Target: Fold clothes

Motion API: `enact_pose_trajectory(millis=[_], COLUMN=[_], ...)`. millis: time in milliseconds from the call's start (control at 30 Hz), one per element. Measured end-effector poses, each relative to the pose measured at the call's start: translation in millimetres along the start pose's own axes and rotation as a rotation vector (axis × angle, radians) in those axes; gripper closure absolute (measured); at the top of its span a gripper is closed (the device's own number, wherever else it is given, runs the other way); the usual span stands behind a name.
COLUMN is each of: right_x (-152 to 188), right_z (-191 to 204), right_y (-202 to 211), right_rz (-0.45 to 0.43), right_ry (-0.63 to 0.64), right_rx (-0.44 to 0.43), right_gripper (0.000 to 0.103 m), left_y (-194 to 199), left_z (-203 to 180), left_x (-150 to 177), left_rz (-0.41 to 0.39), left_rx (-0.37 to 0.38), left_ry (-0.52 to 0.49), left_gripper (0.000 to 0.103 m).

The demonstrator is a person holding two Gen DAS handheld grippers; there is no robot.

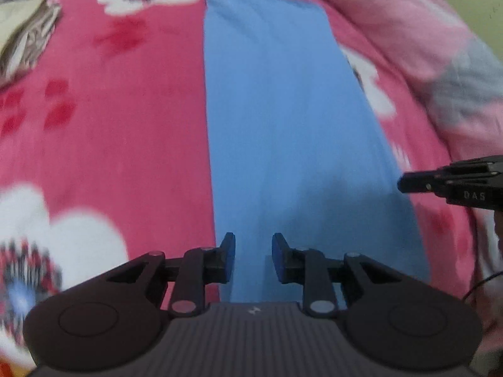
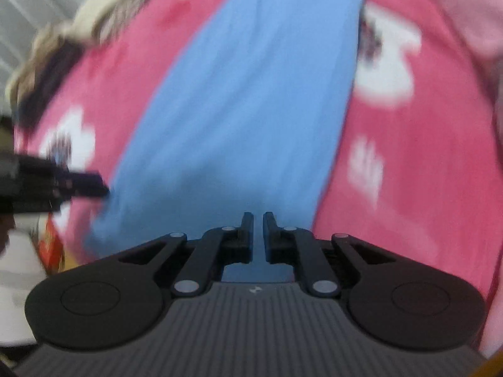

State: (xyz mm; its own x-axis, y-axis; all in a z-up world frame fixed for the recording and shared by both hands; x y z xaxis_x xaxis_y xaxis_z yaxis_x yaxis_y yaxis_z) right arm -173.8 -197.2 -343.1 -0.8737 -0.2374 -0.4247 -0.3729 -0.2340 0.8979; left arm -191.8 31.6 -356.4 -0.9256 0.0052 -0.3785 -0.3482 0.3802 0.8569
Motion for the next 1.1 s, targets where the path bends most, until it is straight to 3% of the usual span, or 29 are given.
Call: enact_pose_trajectory(millis=[133, 167, 233, 267, 367, 467, 600, 700, 767, 867, 967, 1033, 1100], right_x=[-49, -51, -46, -47, -72, -131, -223, -277, -300, -313, -323, -324, -322], right_z=[1, -4, -18, -27, -35, -18, 15, 24, 17, -15, -36, -28, -9], right_y=[-30, -40, -66, -67, -56, -51, -94, -142, -175, -204, -192, -179, -175], right_rz=[-0.117, -0.116, -0.029, -0.012, -0.016, -0.138, -0.265, -0.29, -0.268, -0.246, -0.274, -0.312, -0.308], right_ry=[0.03, 0.045, 0.09, 0.07, 0.03, 0.052, 0.1, 0.105, 0.109, 0.113, -0.006, 0.034, 0.063], right_rx=[0.028, 0.051, 0.161, 0.163, 0.218, 0.157, 0.026, -0.03, -0.007, 0.126, 0.132, 0.164, 0.087], right_gripper=[0.096, 0.097, 0.102, 0.103, 0.096, 0.096, 0.096, 0.096, 0.096, 0.103, 0.103, 0.098, 0.098], left_y=[-36, -44, -43, -40, -35, -38, -37, -37, -36, -36, -34, -34, -33], left_z=[16, 20, 23, 23, 26, 33, 34, 34, 36, 38, 42, 43, 45], left_x=[-12, -9, -4, -2, 3, 3, 6, 9, 10, 11, 13, 15, 16], left_rz=[0.048, 0.07, 0.079, 0.082, 0.089, 0.096, 0.09, 0.086, 0.084, 0.082, 0.084, 0.086, 0.085], left_rx=[-0.039, -0.051, -0.034, -0.021, 0.01, 0.027, 0.03, 0.031, 0.041, 0.061, 0.081, 0.092, 0.1], left_ry=[-0.014, -0.017, -0.018, -0.017, 0.002, 0.044, 0.069, 0.063, 0.074, 0.091, 0.109, 0.122, 0.132], left_gripper=[0.079, 0.078, 0.078, 0.078, 0.078, 0.078, 0.078, 0.078, 0.078, 0.078, 0.078, 0.078, 0.078])
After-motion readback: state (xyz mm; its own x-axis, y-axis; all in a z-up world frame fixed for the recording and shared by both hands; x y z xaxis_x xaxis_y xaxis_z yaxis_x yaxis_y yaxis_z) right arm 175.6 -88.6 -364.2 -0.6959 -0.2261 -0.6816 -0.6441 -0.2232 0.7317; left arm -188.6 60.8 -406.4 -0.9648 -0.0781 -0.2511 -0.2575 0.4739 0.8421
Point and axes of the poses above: each gripper's, at about its wrist camera, not at the fingertips, and y roughly against the way its jaws point, z to its left, x to its underside, the point moved 6 cm from there along -y, roughly the way its jaws point, and after that the axes turned 9 degrees about x, right-handed, at the moved point
